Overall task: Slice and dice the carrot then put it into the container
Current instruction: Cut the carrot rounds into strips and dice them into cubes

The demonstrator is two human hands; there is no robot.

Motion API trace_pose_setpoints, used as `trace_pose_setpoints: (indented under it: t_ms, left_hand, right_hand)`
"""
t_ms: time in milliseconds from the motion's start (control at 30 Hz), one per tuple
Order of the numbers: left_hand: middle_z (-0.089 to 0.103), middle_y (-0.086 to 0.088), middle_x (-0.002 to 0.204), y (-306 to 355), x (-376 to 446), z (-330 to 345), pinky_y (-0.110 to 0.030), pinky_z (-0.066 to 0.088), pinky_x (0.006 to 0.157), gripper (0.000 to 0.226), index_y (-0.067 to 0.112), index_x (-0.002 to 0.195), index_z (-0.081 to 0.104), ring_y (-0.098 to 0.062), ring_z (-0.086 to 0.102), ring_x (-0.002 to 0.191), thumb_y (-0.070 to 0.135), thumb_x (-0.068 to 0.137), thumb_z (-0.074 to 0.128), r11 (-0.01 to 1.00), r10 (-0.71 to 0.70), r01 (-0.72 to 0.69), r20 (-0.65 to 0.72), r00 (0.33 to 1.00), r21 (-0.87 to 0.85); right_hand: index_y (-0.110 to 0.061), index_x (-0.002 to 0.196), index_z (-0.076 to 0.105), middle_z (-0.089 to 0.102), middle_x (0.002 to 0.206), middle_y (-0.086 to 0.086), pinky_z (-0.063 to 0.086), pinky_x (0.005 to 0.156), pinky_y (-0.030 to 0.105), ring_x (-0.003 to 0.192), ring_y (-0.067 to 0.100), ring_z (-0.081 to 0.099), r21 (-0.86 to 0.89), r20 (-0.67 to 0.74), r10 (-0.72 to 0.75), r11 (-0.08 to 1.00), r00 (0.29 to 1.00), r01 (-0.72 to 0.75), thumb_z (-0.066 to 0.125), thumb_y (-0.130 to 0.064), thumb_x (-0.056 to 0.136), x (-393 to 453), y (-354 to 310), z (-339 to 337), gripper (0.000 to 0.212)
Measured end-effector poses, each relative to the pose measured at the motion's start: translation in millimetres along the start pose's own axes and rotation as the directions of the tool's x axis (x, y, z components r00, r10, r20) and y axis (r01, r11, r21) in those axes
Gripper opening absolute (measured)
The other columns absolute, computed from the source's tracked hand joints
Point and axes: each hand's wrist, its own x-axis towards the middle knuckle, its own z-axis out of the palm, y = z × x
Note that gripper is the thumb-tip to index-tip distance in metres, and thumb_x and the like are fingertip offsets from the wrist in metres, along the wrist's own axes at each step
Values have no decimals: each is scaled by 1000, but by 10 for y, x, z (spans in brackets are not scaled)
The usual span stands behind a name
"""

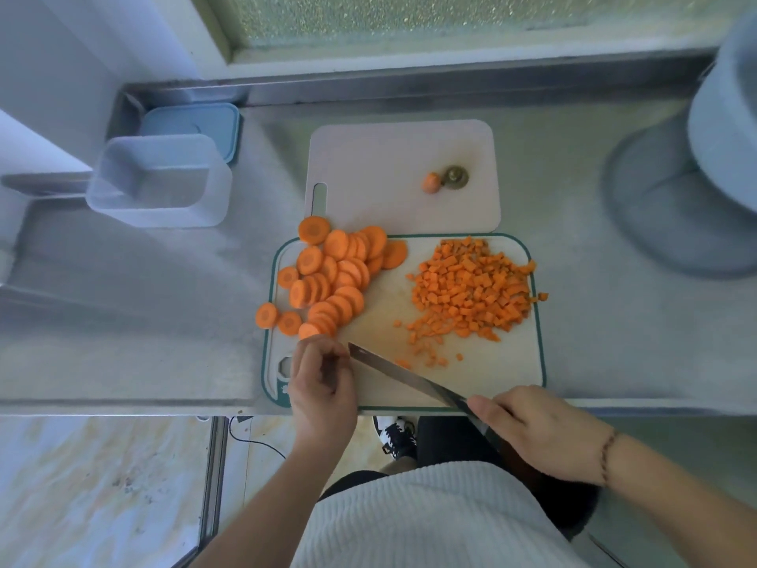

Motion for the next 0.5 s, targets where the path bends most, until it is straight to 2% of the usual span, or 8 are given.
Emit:
trace_pose_setpoints:
  t_ms: [133,267,333,400,433,500]
  left_hand:
    - [59,2,93,7,-22,39,-7,40,75,16,5,84,65,6,52,90,-2,77,53,999,-33,32,38,999,29]
    - [60,3,95,6,-16,81,-10,42,75,18,12,84,65,1,54,89,1,76,53,998,-51,50,45,998,38]
    - [60,8,96,77,27,79,-13,43,75,25,23,86,64,-3,57,90,3,77,51,996,-91,91,12,996,-6]
    - [58,16,96,203,93,41,-17,46,77,33,37,91,61,-11,58,89,7,82,51,988,-137,133,-50,989,-76]
    - [58,17,97,281,138,12,-18,46,78,33,41,94,59,-14,59,89,10,84,53,988,-121,113,-75,990,-103]
    - [57,16,99,467,245,-45,-21,45,81,26,39,99,58,-16,59,90,16,88,56,995,47,-55,-91,995,-87]
  right_hand:
    - [-17,58,38,38,50,-3,35,52,27,46,11,38,32,-63,56,998,996,-55,25,-77,77,117,123,-307,64]
    - [-17,59,38,36,48,-4,36,54,29,44,13,35,60,-72,44,997,996,-40,23,-80,75,195,205,-512,66]
    - [-17,59,37,36,49,-4,34,51,28,44,12,35,-21,-69,-14,1000,997,12,21,-80,75,179,206,-538,67]
    - [-17,59,40,42,50,-3,38,52,30,45,11,41,-159,-98,-93,984,991,77,16,-82,75,126,237,-552,71]
    - [-18,60,41,47,52,-3,41,54,30,47,10,45,-243,-129,-135,965,982,100,12,-83,75,95,261,-562,73]
    - [-25,67,42,55,61,-5,43,57,30,56,7,53,-400,-215,-248,905,945,146,-3,-89,71,51,308,-583,78]
